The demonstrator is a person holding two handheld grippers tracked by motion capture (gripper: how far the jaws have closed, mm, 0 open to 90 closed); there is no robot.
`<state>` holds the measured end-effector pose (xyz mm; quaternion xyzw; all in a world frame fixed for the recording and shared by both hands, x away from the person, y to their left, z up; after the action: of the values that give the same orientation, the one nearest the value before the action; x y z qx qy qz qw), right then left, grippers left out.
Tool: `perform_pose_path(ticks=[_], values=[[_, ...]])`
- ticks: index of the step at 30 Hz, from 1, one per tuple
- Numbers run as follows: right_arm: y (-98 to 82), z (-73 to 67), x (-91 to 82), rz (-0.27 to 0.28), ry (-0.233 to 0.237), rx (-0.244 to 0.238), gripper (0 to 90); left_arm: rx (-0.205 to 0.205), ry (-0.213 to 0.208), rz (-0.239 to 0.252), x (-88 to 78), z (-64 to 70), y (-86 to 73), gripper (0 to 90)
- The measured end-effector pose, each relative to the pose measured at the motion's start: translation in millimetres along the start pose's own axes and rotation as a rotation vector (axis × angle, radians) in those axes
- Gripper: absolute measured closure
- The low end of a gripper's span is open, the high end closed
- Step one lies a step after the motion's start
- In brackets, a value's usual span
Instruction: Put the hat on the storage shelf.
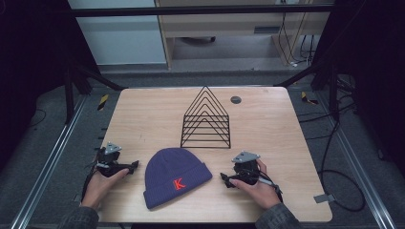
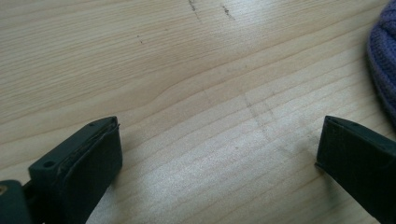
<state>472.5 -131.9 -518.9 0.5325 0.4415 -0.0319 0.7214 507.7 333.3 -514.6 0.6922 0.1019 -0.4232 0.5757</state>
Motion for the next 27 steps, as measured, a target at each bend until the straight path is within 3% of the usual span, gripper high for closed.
perform_pose_path(ticks=[5, 9, 15, 19, 23, 27], values=[[0.4, -0.8, 0.4, -0.003, 0.000, 0.009, 8.5, -0.001, -0.027, 0.012, -0.6, -4.2, 0.1, 0.0], [0.4, -0.7, 0.3, -0.003, -0.001, 0.006, 8.5, -0.011, -0.022, -0.009, -5.4, -6.8, 1.2, 3.4], [1.0, -1.0, 1.1, -0.004, -0.003, 0.005, 7.7, -0.052, -0.035, 0.047, -18.6, -6.1, 7.7, 6.0], [1.0, -1.0, 1.2, -0.004, -0.003, 0.004, 7.7, -0.098, -0.067, 0.097, -35.8, 2.6, 13.7, 9.5], [1.0, -1.0, 1.2, -0.004, -0.003, 0.004, 7.7, -0.088, -0.077, 0.166, -55.4, 17.4, 26.3, 12.8], [1.1, -0.9, 1.3, -0.003, -0.004, 0.002, 7.6, -0.069, -0.101, 0.146, -63.8, 30.9, 46.5, 13.2]])
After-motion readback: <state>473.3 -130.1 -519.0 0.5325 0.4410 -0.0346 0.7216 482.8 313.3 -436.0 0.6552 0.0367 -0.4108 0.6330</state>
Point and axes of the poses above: each handheld gripper's, and its own axes: x roughly forward along the jaws, y roughly out of its top, z roughly to its right, the point moved 1 cm from there along x, roughly forward along the jaws, and after that the axes turned 3 degrees about -y, right-handed, at the moved point
